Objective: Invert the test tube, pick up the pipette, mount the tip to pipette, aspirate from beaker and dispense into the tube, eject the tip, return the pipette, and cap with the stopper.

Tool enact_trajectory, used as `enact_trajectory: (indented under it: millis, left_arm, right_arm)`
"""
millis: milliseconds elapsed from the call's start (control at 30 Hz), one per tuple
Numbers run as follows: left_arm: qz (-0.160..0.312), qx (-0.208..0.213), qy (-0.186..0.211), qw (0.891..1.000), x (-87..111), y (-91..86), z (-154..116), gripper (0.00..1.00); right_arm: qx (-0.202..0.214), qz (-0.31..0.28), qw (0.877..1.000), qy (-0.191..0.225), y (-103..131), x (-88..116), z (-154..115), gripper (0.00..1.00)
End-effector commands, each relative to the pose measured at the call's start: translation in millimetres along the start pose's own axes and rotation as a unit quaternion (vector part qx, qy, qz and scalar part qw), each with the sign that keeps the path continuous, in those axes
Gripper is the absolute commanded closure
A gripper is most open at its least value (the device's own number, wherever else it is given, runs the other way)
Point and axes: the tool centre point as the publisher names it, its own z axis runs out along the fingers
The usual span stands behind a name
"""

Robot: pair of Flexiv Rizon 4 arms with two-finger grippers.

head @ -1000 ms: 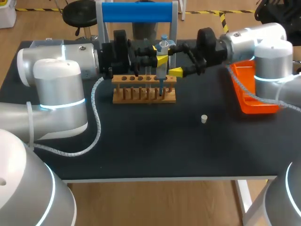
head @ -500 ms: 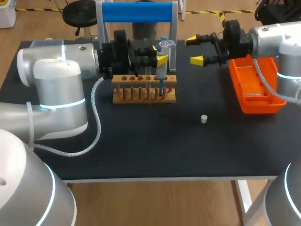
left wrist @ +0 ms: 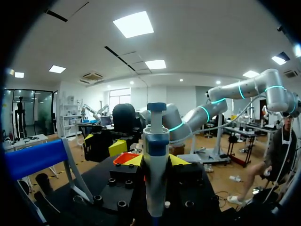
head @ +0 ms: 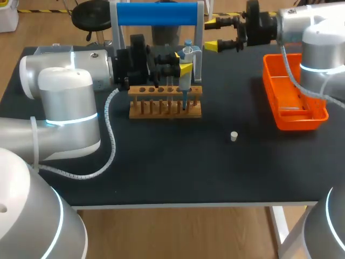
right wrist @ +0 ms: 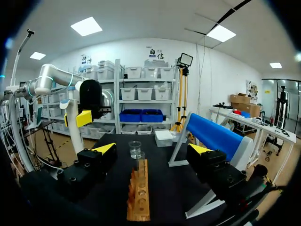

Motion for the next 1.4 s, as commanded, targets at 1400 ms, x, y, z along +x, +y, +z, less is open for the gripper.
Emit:
enact_trajectory:
  millis: [1400]
  left_arm:
    - [0.000,0.001,-0.001,1.000,1.0,0.4,0,1.00]
  right_arm:
    - [0.071,0.003,0.994,-0.087,-3,-75,52,0.00]
